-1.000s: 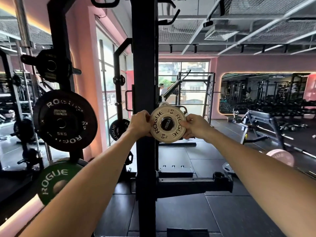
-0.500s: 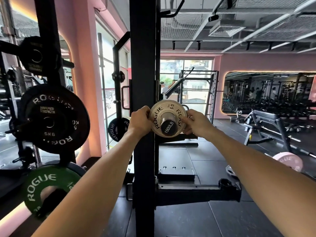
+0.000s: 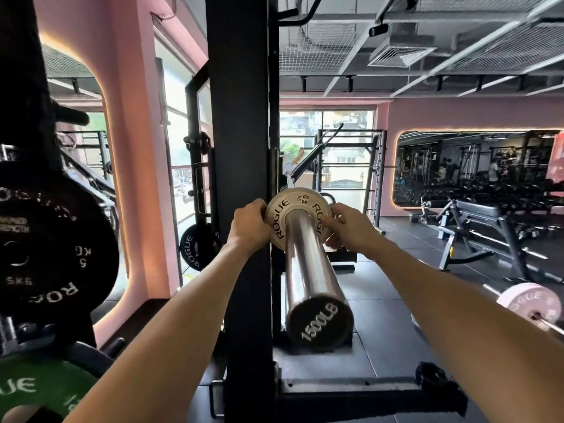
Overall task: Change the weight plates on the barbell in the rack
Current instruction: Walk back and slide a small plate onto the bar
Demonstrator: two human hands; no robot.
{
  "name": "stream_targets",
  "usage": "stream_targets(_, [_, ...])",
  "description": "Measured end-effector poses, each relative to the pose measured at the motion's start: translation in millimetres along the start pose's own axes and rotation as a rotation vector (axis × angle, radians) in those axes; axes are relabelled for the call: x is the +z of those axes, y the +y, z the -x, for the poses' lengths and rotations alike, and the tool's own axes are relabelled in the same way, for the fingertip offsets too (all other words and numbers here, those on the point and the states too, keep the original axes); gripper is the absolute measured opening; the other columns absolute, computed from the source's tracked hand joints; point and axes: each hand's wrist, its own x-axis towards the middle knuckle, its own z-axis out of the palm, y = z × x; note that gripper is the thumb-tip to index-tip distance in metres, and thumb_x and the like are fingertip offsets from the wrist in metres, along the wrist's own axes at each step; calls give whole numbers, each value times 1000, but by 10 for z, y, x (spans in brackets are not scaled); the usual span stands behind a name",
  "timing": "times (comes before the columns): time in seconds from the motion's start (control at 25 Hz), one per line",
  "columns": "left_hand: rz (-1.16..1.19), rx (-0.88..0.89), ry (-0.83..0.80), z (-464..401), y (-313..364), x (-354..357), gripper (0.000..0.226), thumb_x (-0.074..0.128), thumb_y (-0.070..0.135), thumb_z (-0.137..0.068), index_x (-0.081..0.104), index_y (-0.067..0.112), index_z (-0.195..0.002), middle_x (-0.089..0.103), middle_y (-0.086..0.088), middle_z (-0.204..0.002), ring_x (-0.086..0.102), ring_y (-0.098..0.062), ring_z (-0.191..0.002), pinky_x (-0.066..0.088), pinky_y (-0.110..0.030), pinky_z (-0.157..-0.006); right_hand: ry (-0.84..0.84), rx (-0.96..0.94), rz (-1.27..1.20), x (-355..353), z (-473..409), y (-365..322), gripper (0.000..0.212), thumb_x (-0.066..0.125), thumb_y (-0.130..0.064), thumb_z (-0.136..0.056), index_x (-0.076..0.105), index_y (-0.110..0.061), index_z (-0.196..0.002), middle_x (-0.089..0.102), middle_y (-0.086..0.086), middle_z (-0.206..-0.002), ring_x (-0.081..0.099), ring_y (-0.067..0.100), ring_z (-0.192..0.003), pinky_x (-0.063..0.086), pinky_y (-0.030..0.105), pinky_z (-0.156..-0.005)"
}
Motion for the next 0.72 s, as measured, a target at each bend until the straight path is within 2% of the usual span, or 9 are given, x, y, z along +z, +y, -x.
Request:
stream_targets(0.08, [3,-10,2,-197,-69,120,18,51,0,-80,47,17,-73,58,-7,-85,48,-21,-74,28,-25,-54,7,1,17,33,-232,96,25,58,-20,-94,53,2,-105,67,23,-79,62,27,-53,52,32,-52])
stream_targets(0.2, [-1,-31,26,-468,-179,297,9,55,3,-80,52,12,-80,58,-9,-89,48,-23,-76,31,-26,-61,9,-2,99,81,-540,221,21,57,-21,-95,54,-2,-104,69,23,-83,64,28,-56,52,32,-53])
stream_targets(0.32, [18,-77,76,-675,-241,417,4,60,10,-85,56,9,-83,58,-10,-88,53,-26,-79,38,-30,-65,24,-32,180,132,-749,330,23,57,-26,-95,56,-4,-102,70,22,-81,69,36,-63,57,41,-63])
stream_targets(0.4, [25,-110,88,-763,-254,476,6,61,13,-87,60,8,-86,60,-11,-91,57,-29,-82,41,-32,-66,33,-39,198,158,-834,356,22,57,-27,-95,57,-5,-101,70,22,-82,69,39,-67,57,47,-68])
stream_targets(0.6, [-17,-104,68,-911,-294,565,9,61,13,-89,62,5,-92,62,-15,-99,60,-34,-92,47,-36,-70,26,-1,174,181,-1033,432,15,57,-21,-95,56,-7,-100,68,25,-89,68,45,-70,56,57,-66])
stream_targets(0.72, [-43,-101,51,-917,-284,544,14,60,18,-91,60,6,-96,62,-16,-103,60,-35,-94,51,-41,-74,21,22,169,178,-1030,434,20,57,-23,-95,56,-5,-102,69,22,-88,67,40,-66,57,52,-65])
